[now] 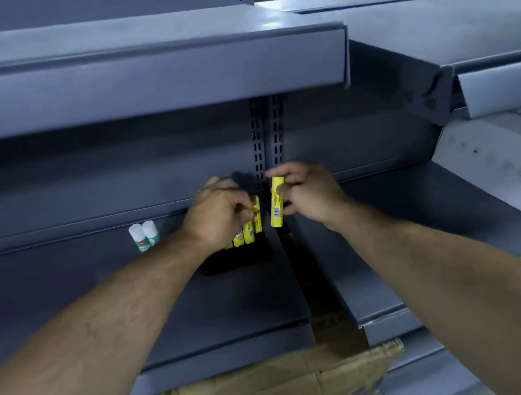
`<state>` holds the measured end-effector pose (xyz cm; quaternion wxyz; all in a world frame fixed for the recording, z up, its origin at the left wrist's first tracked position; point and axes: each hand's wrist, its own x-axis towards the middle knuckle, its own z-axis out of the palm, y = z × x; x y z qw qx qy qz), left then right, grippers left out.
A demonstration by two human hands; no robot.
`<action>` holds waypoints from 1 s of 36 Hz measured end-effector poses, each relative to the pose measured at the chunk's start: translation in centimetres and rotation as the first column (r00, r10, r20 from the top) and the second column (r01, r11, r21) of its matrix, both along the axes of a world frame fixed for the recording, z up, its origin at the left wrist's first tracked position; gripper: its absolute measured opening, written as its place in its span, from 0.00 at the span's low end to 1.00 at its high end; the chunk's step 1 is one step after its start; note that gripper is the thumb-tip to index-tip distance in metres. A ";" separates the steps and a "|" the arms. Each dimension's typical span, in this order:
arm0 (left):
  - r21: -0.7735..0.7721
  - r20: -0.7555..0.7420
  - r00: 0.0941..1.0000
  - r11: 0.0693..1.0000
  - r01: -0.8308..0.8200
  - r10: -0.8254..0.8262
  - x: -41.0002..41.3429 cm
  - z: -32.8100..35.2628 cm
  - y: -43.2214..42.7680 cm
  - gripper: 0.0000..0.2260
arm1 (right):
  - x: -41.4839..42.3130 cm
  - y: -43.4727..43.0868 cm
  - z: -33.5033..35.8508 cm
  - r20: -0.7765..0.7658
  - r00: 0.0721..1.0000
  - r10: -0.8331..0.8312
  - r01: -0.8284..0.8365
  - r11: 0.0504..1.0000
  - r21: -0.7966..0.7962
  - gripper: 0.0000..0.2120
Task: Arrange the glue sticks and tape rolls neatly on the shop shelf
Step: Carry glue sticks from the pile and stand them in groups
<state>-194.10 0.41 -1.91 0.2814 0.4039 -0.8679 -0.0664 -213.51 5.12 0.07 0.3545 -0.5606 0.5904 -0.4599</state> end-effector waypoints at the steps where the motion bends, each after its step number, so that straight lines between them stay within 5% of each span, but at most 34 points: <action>1: -0.005 0.000 1.000 1.000 -0.003 0.003 -0.1 0.0 0.0 0.04 | 0.0 -0.1 -0.1 -0.001 1.000 0.002 -0.002 1.000 -0.001 0.16; 14: -0.151 0.093 0.996 0.988 0.027 -0.013 0.4 -0.7 0.0 0.05 | 0.7 -0.7 -1.1 -0.044 0.999 -0.016 0.015 1.000 -0.023 0.14; 25: -0.122 0.087 0.995 0.991 0.058 -0.047 0.7 0.1 0.1 0.05 | 2.8 -0.9 -2.2 -0.359 0.932 -0.045 0.007 0.994 -0.105 0.10; 36: -0.124 0.078 0.991 0.985 0.119 -0.110 1.6 0.3 -0.2 0.07 | 3.4 -0.9 -2.3 -0.423 0.904 -0.061 0.020 0.995 -0.101 0.09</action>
